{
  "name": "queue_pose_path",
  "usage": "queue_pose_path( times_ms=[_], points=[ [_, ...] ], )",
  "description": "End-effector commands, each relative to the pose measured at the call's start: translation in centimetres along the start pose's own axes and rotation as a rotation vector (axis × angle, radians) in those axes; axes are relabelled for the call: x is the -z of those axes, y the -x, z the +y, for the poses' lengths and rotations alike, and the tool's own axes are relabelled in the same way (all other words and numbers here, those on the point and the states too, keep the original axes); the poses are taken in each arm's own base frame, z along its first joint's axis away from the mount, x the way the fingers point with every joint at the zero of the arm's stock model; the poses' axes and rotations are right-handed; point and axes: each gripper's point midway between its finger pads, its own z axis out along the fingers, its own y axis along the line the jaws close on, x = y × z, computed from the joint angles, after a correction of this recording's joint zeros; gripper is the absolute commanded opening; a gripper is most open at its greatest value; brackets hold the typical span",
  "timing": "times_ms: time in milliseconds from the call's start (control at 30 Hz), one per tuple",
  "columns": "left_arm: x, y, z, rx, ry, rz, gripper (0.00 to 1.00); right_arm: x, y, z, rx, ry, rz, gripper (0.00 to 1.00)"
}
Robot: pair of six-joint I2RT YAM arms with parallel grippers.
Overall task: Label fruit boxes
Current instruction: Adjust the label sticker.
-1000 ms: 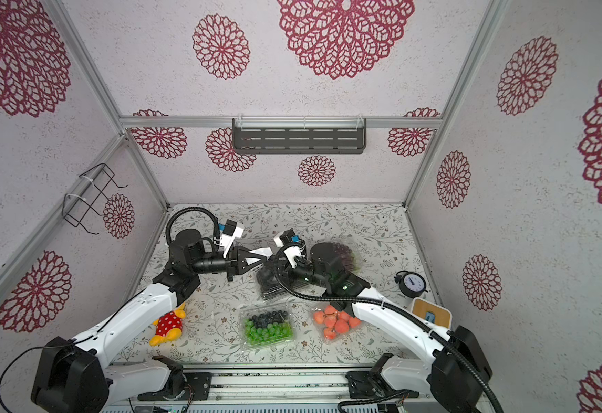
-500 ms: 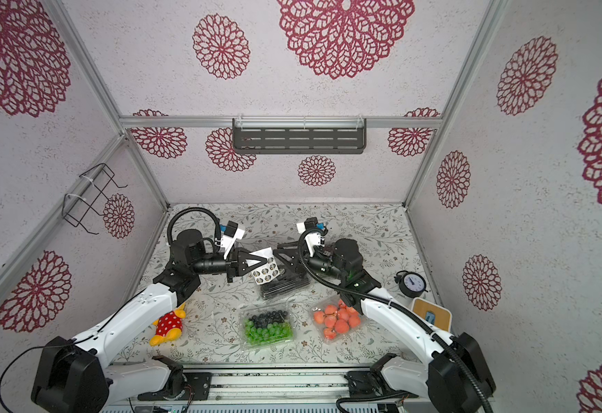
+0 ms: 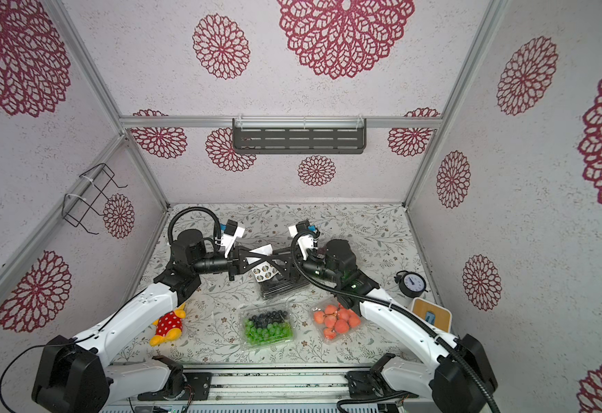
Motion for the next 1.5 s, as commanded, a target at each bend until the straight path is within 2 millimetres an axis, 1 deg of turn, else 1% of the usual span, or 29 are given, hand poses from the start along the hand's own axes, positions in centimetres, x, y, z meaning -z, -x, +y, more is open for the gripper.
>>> queue_pose_path(
  times_ms=[0, 67, 167, 267, 300, 367, 433, 567, 667, 767, 833, 867, 933, 1000, 1033, 1100, 1167, 1200, 1267, 1333, 1367, 1467],
  points=[
    [0.1, 0.5, 0.3, -0.038, 0.021, -0.018, 0.00, -0.3, 1.1, -0.1, -0.039, -0.017, -0.011, 0.44],
    [0.0, 0.6, 0.1, -0.039, 0.001, -0.020, 0.00, -0.5, 0.9, -0.5, -0.054, -0.033, -0.004, 0.46],
    [-0.1, 0.7, 0.3, -0.039, 0.013, -0.025, 0.00, -0.6, 0.8, -0.6, -0.069, -0.029, 0.003, 0.48],
    [-0.1, 0.8, 0.0, -0.040, -0.009, -0.029, 0.00, -0.7, 1.2, -0.3, -0.074, -0.008, -0.014, 0.50],
    [-0.1, 0.8, -0.1, -0.040, -0.018, -0.030, 0.00, -0.8, 1.3, 0.0, -0.077, 0.018, -0.016, 0.52],
    [-0.1, 0.8, -0.3, -0.041, -0.029, -0.034, 0.00, -1.0, 1.5, 0.6, -0.088, 0.055, -0.024, 0.58],
    [-0.1, 0.7, -0.6, -0.043, -0.049, -0.032, 0.00, -1.0, 1.8, 0.8, -0.091, 0.070, -0.033, 0.59],
    [-0.1, 0.7, -1.2, -0.045, -0.080, -0.032, 0.00, -1.0, 2.2, 0.4, -0.110, 0.072, -0.055, 0.59],
    [-0.1, 0.5, -1.1, -0.043, -0.081, -0.031, 0.00, -0.4, 2.9, 0.2, -0.137, 0.085, -0.101, 0.57],
    [-0.1, 0.4, -1.2, -0.040, -0.096, -0.034, 0.00, 0.1, 3.2, -0.3, -0.145, 0.071, -0.129, 0.50],
    [-0.1, 0.6, -1.2, -0.035, -0.097, -0.038, 0.00, -0.1, 2.9, -0.2, -0.147, 0.084, -0.114, 0.43],
    [-0.2, 0.6, -1.2, -0.032, -0.098, -0.036, 0.00, -0.2, 2.7, -0.2, -0.152, 0.093, -0.105, 0.41],
    [-0.2, 0.7, -1.1, -0.031, -0.091, -0.036, 0.00, -0.3, 2.2, -0.1, -0.158, 0.102, -0.081, 0.43],
    [-0.1, 0.7, -0.9, -0.030, -0.079, -0.033, 0.00, 0.0, 1.8, -0.4, -0.151, 0.076, -0.063, 0.51],
    [0.0, 0.7, -0.8, -0.030, -0.070, -0.030, 0.00, 0.4, 1.9, -0.6, -0.137, 0.049, -0.064, 0.53],
    [0.3, 0.6, -0.5, -0.035, -0.050, -0.026, 0.00, 1.8, 2.6, -1.1, -0.050, -0.040, -0.091, 0.55],
    [0.5, 0.7, -0.5, -0.033, -0.054, -0.029, 0.00, 2.7, 3.0, -1.3, 0.100, -0.118, -0.071, 0.55],
    [0.6, 0.8, -0.8, -0.032, -0.077, -0.037, 0.00, 2.8, 2.7, -1.3, 0.170, -0.128, -0.036, 0.54],
    [0.8, 1.2, -1.9, -0.035, -0.148, -0.044, 0.00, 2.4, 1.9, -1.0, 0.245, -0.048, 0.022, 0.53],
    [0.9, 1.5, -2.6, -0.033, -0.191, -0.045, 0.00, 2.0, 1.3, -0.7, 0.230, 0.075, 0.064, 0.52],
    [0.9, 1.6, -2.7, -0.033, -0.191, -0.046, 0.00, 1.8, 0.9, -0.2, 0.232, 0.140, 0.074, 0.51],
    [1.0, 1.5, -2.8, -0.036, -0.186, -0.042, 0.00, 1.7, 0.9, 0.2, 0.260, 0.192, 0.041, 0.55]
  ],
)
